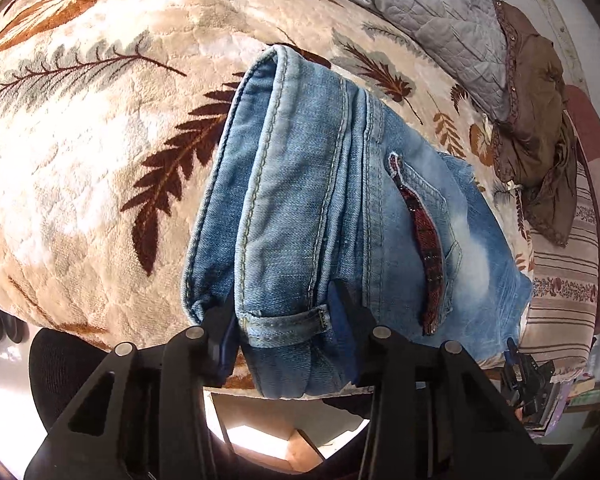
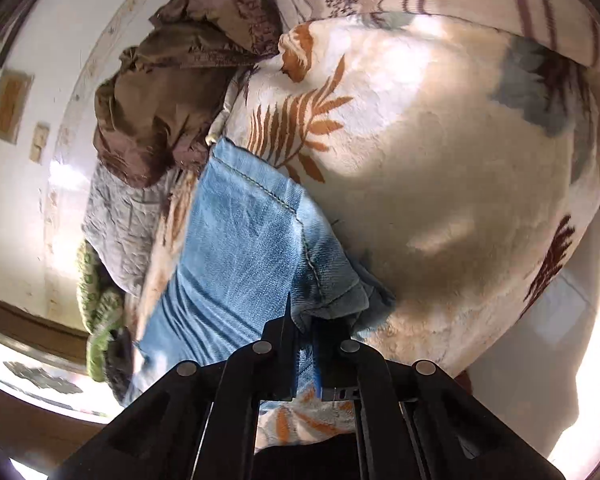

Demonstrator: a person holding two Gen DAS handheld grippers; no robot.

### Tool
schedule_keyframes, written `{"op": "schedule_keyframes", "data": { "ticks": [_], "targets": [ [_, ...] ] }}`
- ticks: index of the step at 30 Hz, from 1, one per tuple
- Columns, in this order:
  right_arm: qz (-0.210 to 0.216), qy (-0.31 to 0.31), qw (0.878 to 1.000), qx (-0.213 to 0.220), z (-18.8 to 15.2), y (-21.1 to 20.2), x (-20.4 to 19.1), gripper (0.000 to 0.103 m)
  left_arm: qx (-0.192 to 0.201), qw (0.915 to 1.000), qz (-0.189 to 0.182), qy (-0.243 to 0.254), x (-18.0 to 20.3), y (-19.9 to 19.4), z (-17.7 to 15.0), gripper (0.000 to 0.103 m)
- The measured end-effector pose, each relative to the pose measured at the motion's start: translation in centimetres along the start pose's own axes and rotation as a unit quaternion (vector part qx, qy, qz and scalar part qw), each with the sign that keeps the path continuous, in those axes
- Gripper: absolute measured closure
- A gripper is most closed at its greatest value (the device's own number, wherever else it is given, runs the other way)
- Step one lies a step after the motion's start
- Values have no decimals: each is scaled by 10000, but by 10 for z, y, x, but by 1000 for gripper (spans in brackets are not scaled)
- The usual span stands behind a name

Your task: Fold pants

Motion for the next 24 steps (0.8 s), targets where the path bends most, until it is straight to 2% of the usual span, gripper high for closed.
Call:
{"op": "schedule_keyframes", "data": {
  "ticks": [1, 2, 5, 6, 8, 9, 11, 12, 14, 16, 19, 22, 24],
  "targets": [
    [42, 87, 10000, 15, 0, -7, 1, 95, -10, 10000, -38, 9, -1, -2, 0, 64],
    [-4, 112, 9999, 78, 0, -15, 2, 90, -49, 9999, -127, 10, -2, -5, -2, 64],
    [-462, 4, 9983, 353, 4, -43, 1, 76, 44, 9983, -576, 8, -3, -26, -6, 64],
    [-495, -90, 9977, 449, 6, -51, -6, 76, 114, 9974, -706, 41, -4, -37, -6, 64],
    [-488, -405, 9966, 534, 8, -59, -27, 76, 415, 9964, -729, 83, -4, -55, 4, 63],
    [-449, -615, 9957, 520, 7, -57, -42, 74, 520, 9960, -718, 106, -5, -60, 12, 58],
    [-251, -1022, 9941, 257, -2, -39, -76, 64, 604, 9957, -692, -67, -8, -63, 30, 49],
    [-112, -1206, 9926, 70, -10, -23, -96, 61, 613, 9952, -737, -177, -9, -61, 38, 43],
    [224, -1599, 9860, -425, -36, 16, -136, 60, 515, 9964, -648, -196, -9, -48, 53, 39],
    [436, -2013, 9735, -994, -70, 62, -177, 59, 290, 9972, -608, -316, -9, -29, 65, 39],
    [562, -2866, 9417, -1671, -122, 129, -234, 59, -15, 9952, -827, -524, -5, -12, 77, 39],
    [460, -3438, 9157, -2030, -160, 187, -273, 59, -41, 9948, -824, -590, -6, -8, 86, 39],
    [304, -3599, 9023, -2352, -183, 219, -284, 58, -76, 9943, -915, -541, -2, -5, 88, 39]
  ]
}}
Point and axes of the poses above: each gripper's, at about its wrist camera, not at the fingertips, and y roughly the way its jaws point, x to its right, z to its top, the point moved 9 cm from there along y, roughly the way its jaws point, and after that the axes turned 7 degrees about z, right-handed, at the moved point
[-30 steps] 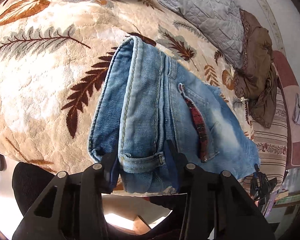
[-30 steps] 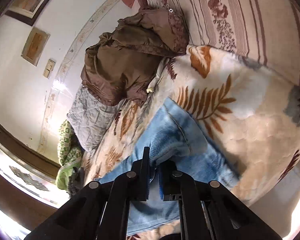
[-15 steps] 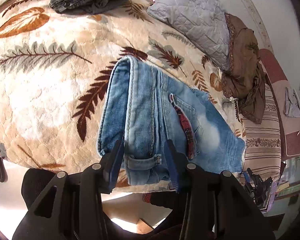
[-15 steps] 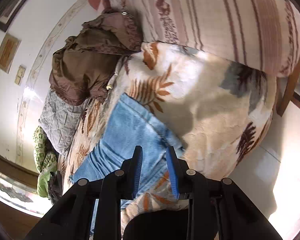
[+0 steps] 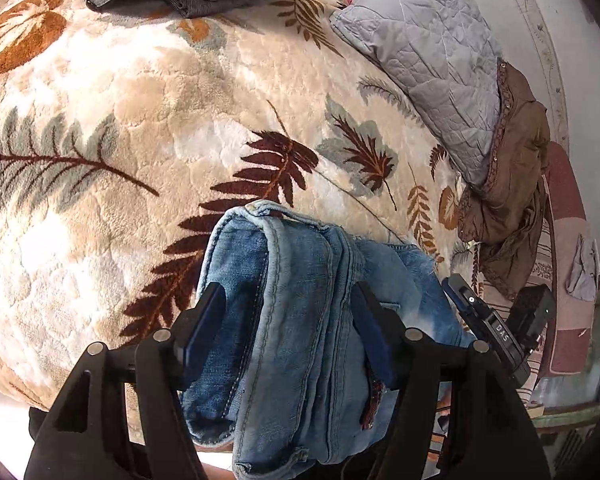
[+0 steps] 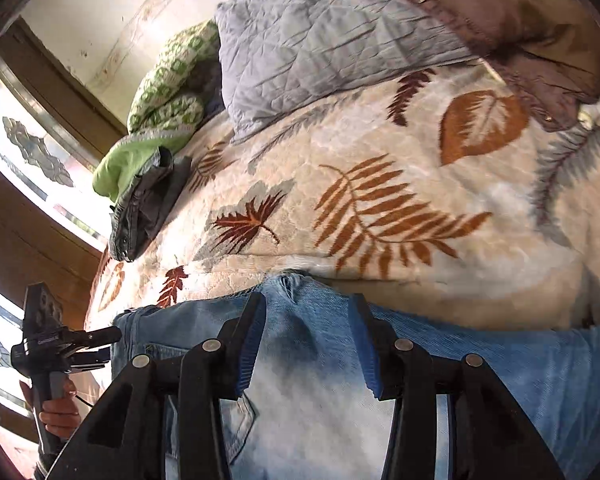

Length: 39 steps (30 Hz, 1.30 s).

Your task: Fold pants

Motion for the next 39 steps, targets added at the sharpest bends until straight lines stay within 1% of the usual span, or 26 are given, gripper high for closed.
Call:
{"op": "schedule_keyframes", "data": {
  "ticks": [2, 3, 4, 5, 6, 7, 8, 9, 10, 11, 13, 14, 16, 18, 19, 20, 21, 22, 23, 24, 26, 29, 31, 34, 36, 39],
  "targets": [
    [-71, -275, 9988, -410, 0, 31, -13, 58, -35, 9999, 20, 129, 4, 5, 1, 41],
    [-213, -533, 9967, -579, -3, 44, -17, 58, -60, 9998, 44, 165, 6, 8, 3, 59],
    [-483, -904, 9920, -731, -6, 55, -19, 62, -131, 9998, -8, 171, 9, 10, 4, 72],
    [-879, -1341, 9839, -793, -6, 62, -21, 96, -227, 9995, -148, 175, 14, 11, 5, 84],
    [-1119, -1669, 9761, -832, -4, 65, -24, 98, -215, 9993, -236, 175, 17, 7, 9, 85],
    [-1061, -1708, 9773, -673, 3, 58, -28, 99, -66, 9996, -207, 206, 20, 2, 15, 85],
    [-931, -1566, 9825, -398, 14, 46, -31, 102, 135, 9994, -112, 303, 21, -2, 22, 85],
    [-757, -1314, 9884, -99, 24, 33, -32, 102, 259, 9987, 10, 433, 23, -2, 27, 84],
    [-612, -1042, 9926, 76, 30, 27, -27, 102, 256, 9984, 144, 487, 22, 4, 31, 84],
    [-630, -859, 9943, 32, 33, 32, -18, 102, 153, 9984, 258, 483, 20, 14, 33, 84],
    [-944, -725, 9923, -344, 23, 58, 1, 102, -75, 9980, 460, 426, 12, 32, 34, 84],
    [-1073, -686, 9904, -531, 18, 72, 6, 101, -119, 9982, 443, 393, 10, 33, 34, 84],
    [-1085, -601, 9919, -264, 22, 66, 4, 95, -62, 9990, 295, 340, 10, 17, 33, 84],
    [-903, -300, 9954, -59, 27, 45, 0, 82, 47, 9995, 102, 286, 8, -7, 27, 80],
    [-792, -152, 9967, 73, 27, 30, -1, 79, 163, 9996, 94, 232, 4, -22, 21, 80],
    [-621, 0, 9979, 191, 24, 13, -3, 70, 276, 9994, 67, 219, 1, -36, 12, 76],
    [-372, 150, 9988, 270, 18, -3, -6, 60, 322, 9993, -4, 205, -2, -47, 1, 63],
    [-112, 269, 9991, 295, 7, -18, -9, 55, 326, 9993, -153, 124, -5, -57, -12, 55],
    [93, 367, 9989, 286, -6, -31, -10, 51, 313, 9989, -360, 17, -6, -65, -28, 41],
    [246, 465, 9983, 245, -21, -42, -11, 49, 270, 9982, -538, -72, -8, -69, -43, 34],
    [560, 731, 9957, 48, -58, -57, -11, 48, 68, 9961, -843, -239, -9, -69, -76, 32],
    [1090, 1272, 9856, -242, -112, -69, -14, 48, -379, 9902, -1192, -627, -9, -56, -112, 31],
    [1300, 1518, 9790, -402, -141, -69, -17, 47, -592, 9862, -1309, -817, -7, -44, -121, 31],
    [1410, 1790, 9719, -592, -166, -56, -18, 47, -843, 9782, -1523, -1134, 0, -29, -123, 31],
    [1552, 2033, 9647, -629, -174, -49, -17, 47, -870, 9781, -1520, -1128, 5, -21, -120, 31],
    [1736, 2473, 9519, -510, -174, -43, -11, 46, -891, 9808, -1302, -1144, 5, -9, -118, 33]
  ]
}}
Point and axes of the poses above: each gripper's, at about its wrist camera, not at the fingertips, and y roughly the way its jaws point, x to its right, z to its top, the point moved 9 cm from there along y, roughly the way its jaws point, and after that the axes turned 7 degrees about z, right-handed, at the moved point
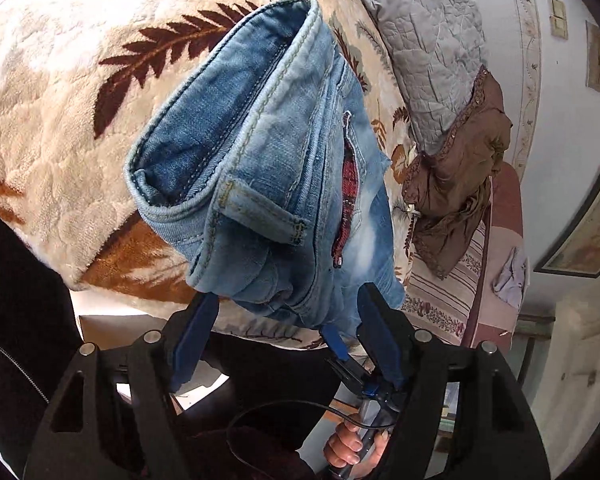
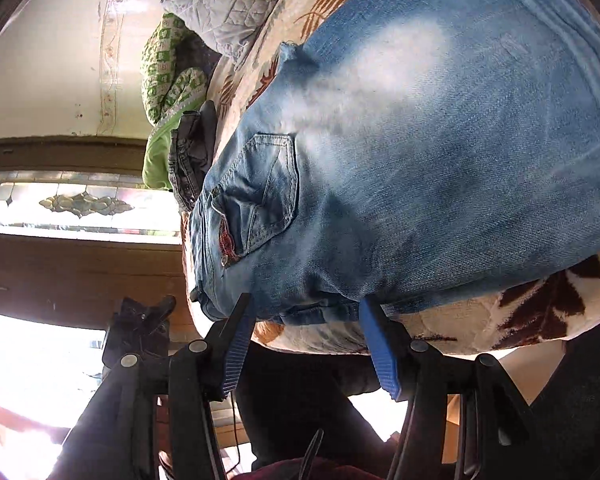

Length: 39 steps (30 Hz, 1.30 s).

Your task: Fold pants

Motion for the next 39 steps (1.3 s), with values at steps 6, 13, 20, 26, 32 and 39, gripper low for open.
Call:
{"op": "schedule_keyframes", "data": {
  "ticks": [6, 13, 20, 26, 32, 39],
  "targets": [
    [352, 368, 9983, -298, -8, 27, -5, 42, 80, 9991, 336, 262, 4, 1, 19, 83],
    [569, 1, 9984, -2, 8, 37, -34, 96, 802, 9892, 475, 1133, 34, -45, 30, 85],
    [178, 397, 9973, -597, -18, 63, 11, 92, -70, 9950, 936, 332, -54, 11, 19, 84],
    [107, -21, 9994, -337, -8, 5, -1, 70, 345, 9910, 455, 1211, -32, -34, 12, 61],
    [-862, 54, 9701, 2267, 69, -199, 52, 55, 926, 9809, 625, 1593, -4, -61, 27, 38],
    [-1560, 1185, 9125, 3591, 81, -315, 160, 54, 669, 9705, 1569, 1701, -1, -1, 26, 38]
  ]
}}
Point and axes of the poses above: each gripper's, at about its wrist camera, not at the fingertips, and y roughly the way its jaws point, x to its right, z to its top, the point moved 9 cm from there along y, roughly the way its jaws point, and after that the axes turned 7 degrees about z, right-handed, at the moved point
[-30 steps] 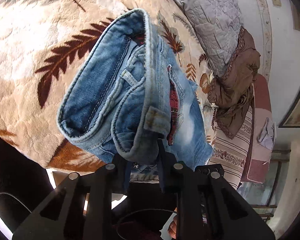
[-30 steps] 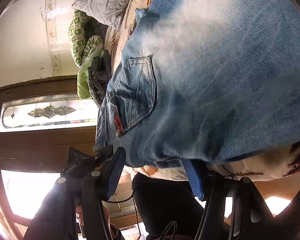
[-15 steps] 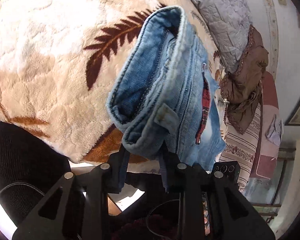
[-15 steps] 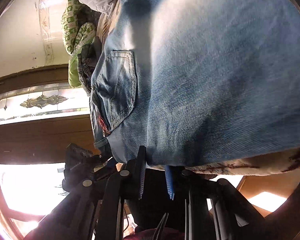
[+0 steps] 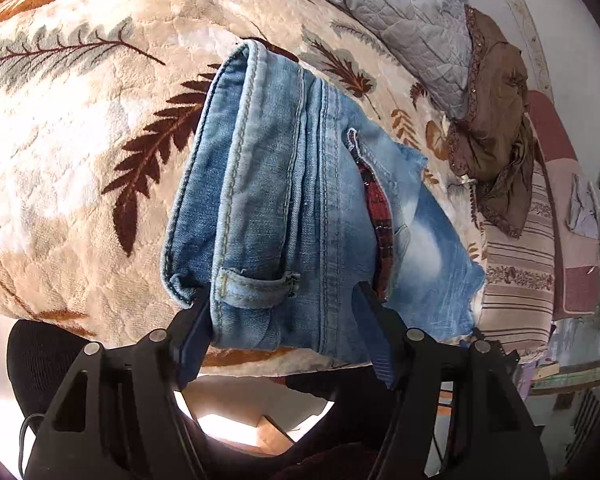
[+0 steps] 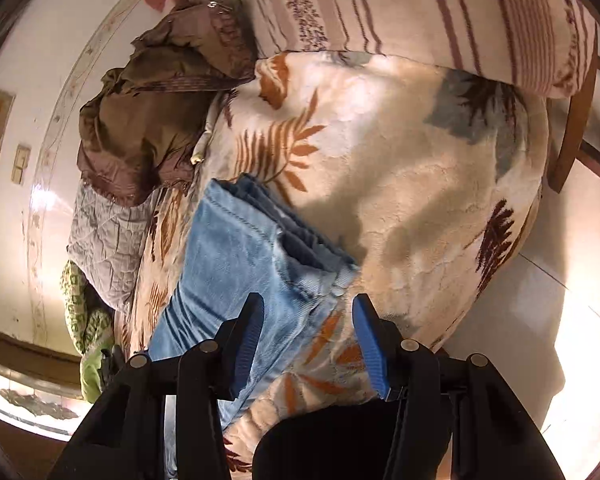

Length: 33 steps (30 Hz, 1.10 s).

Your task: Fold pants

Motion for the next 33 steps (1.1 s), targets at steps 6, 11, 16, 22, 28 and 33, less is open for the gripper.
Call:
{"op": "schedule_keyframes", "data": {
  "ticks": [6, 11, 16, 22, 28, 33],
  "targets": [
    [62, -600, 9979, 233, 13, 22, -17, 85, 70, 9992, 391, 9, 5, -2, 6, 38],
    [-310, -762, 9963, 266, 18, 15, 11, 84, 174, 9943, 1006, 302, 3, 14, 5, 39],
    [179, -427, 9978, 477, 23, -5, 11, 74, -53, 9978, 420, 506, 6, -9, -3, 43],
    [476, -1061, 9915, 580, 56, -11, -39, 53, 792, 9962, 288, 237, 7, -55, 50, 40],
    [65, -1590, 9869, 250, 81, 71, -81, 51, 409, 9967, 698, 107, 22, 5, 76, 40],
    [45, -1867, 9823, -140, 85, 105, -97, 92, 110, 9973, 717, -105, 5, 32, 68, 39]
  ]
}}
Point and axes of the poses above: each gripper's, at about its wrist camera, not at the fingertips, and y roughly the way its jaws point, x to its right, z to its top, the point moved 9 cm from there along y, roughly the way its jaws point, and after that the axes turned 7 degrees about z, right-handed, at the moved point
